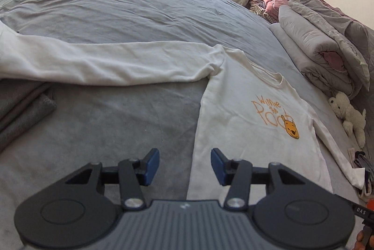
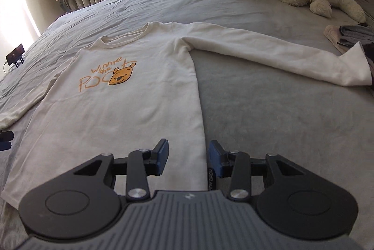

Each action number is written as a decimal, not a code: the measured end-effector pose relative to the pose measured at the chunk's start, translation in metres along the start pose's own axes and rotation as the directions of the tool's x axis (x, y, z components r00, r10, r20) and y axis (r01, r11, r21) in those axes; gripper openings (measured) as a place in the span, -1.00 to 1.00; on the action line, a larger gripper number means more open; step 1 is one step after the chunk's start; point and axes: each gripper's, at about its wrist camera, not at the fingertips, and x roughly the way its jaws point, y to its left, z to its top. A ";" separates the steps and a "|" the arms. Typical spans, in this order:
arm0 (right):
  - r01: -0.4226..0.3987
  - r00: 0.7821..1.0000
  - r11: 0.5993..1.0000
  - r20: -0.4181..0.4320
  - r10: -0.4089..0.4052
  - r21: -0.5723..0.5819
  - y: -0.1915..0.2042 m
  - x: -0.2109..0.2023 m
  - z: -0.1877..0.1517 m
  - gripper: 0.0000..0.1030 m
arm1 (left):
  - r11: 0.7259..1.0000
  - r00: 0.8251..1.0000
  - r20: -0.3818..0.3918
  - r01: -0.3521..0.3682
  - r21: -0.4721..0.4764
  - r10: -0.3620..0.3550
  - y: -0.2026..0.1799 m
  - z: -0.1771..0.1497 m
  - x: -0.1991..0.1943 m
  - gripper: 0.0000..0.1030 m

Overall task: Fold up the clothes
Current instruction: 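Open both grippers and lift them off the shirt, then pinch the shirt hem with both grippers and pull it straight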

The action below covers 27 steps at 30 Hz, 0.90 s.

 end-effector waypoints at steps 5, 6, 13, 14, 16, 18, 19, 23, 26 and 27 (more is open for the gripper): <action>0.022 1.000 0.999 -0.015 -0.021 0.042 -0.003 -0.026 -0.038 -0.18 | 0.999 1.000 0.001 0.028 -0.022 -0.028 0.001 -0.032 -0.024 -0.05; 0.023 1.000 0.999 -0.013 -0.022 0.043 -0.003 -0.030 -0.044 -0.18 | 0.999 1.000 -0.006 0.029 -0.021 -0.030 0.001 -0.038 -0.025 -0.06; -0.017 1.000 0.976 0.004 0.017 0.218 -0.023 -0.045 -0.059 -0.20 | 1.000 0.999 -0.018 0.029 0.008 -0.029 -0.004 -0.070 -0.031 -0.05; -0.023 1.000 0.967 0.009 0.022 0.255 -0.027 -0.046 -0.061 -0.28 | 1.000 0.999 -0.012 0.030 0.005 -0.030 -0.003 -0.072 -0.031 -0.06; -0.026 1.000 0.961 0.016 0.023 0.275 -0.028 -0.047 -0.064 -0.28 | 1.000 1.000 -0.012 0.021 0.000 -0.021 -0.002 -0.075 -0.029 -0.11; -0.016 1.000 0.965 0.019 0.012 0.263 -0.025 -0.047 -0.066 -0.38 | 1.000 1.000 -0.019 0.000 0.008 0.001 -0.004 -0.078 -0.028 -0.81; -0.009 1.000 0.967 0.020 0.004 0.256 -0.023 -0.047 -0.067 -0.52 | 1.000 1.000 -0.016 0.000 -0.003 0.000 -0.004 -0.078 -0.029 -0.82; 0.003 1.000 0.968 0.026 -0.010 0.252 -0.020 -0.054 -0.067 -0.84 | 1.000 1.000 -0.002 0.004 -0.028 -0.004 -0.005 -0.077 -0.036 -0.86; -0.003 0.997 0.976 0.070 -0.013 0.220 -0.015 -0.072 -0.058 -0.85 | 0.999 1.000 0.011 0.015 -0.032 -0.014 -0.006 -0.074 -0.047 -0.87; 0.003 0.997 0.980 0.079 -0.019 0.200 -0.012 -0.077 -0.055 -0.85 | 0.999 1.000 0.011 0.015 -0.034 -0.015 -0.006 -0.073 -0.048 -0.87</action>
